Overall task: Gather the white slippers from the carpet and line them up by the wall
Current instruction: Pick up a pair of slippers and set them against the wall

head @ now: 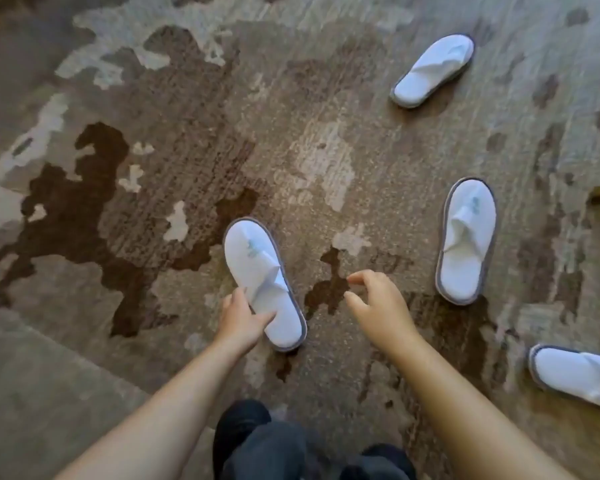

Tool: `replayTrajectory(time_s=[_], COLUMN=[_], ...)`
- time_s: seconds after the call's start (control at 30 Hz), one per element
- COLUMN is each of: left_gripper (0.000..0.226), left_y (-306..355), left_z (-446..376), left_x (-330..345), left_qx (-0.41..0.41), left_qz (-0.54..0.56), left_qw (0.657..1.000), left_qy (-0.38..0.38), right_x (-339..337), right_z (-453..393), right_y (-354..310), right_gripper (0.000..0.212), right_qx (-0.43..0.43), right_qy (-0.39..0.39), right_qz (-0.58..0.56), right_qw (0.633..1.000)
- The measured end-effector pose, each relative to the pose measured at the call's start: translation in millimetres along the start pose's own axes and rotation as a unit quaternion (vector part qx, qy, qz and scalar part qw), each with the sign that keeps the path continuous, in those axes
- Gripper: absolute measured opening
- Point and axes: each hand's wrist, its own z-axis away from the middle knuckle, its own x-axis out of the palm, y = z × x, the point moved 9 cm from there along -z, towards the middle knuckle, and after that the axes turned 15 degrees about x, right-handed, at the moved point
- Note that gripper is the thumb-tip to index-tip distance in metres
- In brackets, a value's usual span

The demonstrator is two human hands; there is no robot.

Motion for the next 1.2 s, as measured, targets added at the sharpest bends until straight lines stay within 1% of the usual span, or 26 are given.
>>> replayTrajectory(time_s=[0.17,0.3,0.37,0.53,0.6,0.67,0.73,0.8,0.9,0.93,1.0,1.07,1.13,1.2], left_gripper=[0.085,0.101,0.104,0.081,0.068,0.055,0.049,0.046,0.046,0.045,0.044,0.043,0.041,0.039], left_y=[-67,-74,-75,-69,-60,-37,-8,25,75,90,112,127,134,134], left_z=[-57,-62,-65,-68,-68,-71,-77,-86,-92,-93,-95,-98,-99,-98], left_x=[51,63,60,48,47,49,58,76,104,113,130,148,164,176], left_qx=[-0.021,-0.023,-0.034,-0.048,-0.01,0.065,0.133,0.183,0.236,0.251,0.266,0.271,0.268,0.256], left_qz=[0.073,0.026,0.024,0.008,0.034,0.097,0.134,0.142,0.146,0.142,0.136,0.135,0.138,0.139], left_qw=[0.994,0.988,0.986,0.984,0.981,0.971,0.965,0.966,0.96,0.957,0.954,0.952,0.952,0.956], left_qy=[0.083,0.15,0.161,0.17,0.192,0.208,0.18,0.114,0.015,-0.008,-0.038,-0.046,-0.046,-0.042], right_x=[75,88,84,70,65,53,30,-1,-44,-54,-63,-61,-57,-58], right_z=[-76,-97,-99,-99,-102,-107,-112,-117,-125,-129,-139,-152,-162,-166], right_y=[53,67,70,83,93,105,121,144,190,206,235,254,261,263], right_gripper=[0.031,0.031,0.029,0.028,0.028,0.029,0.032,0.036,0.047,0.052,0.062,0.073,0.079,0.081], right_qx=[0.01,0.002,0.001,0.002,0.008,0.014,0.028,0.062,0.148,0.18,0.237,0.269,0.283,0.281], right_qy=[-0.031,-0.035,-0.028,-0.001,0.009,0.033,0.074,0.137,0.238,0.26,0.278,0.27,0.265,0.284], right_qz=[0.047,0.059,0.054,0.037,0.033,0.023,-0.001,-0.035,-0.085,-0.104,-0.152,-0.199,-0.211,-0.208], right_qw=[0.998,0.998,0.998,0.999,0.999,0.999,0.997,0.988,0.956,0.943,0.919,0.903,0.897,0.893])
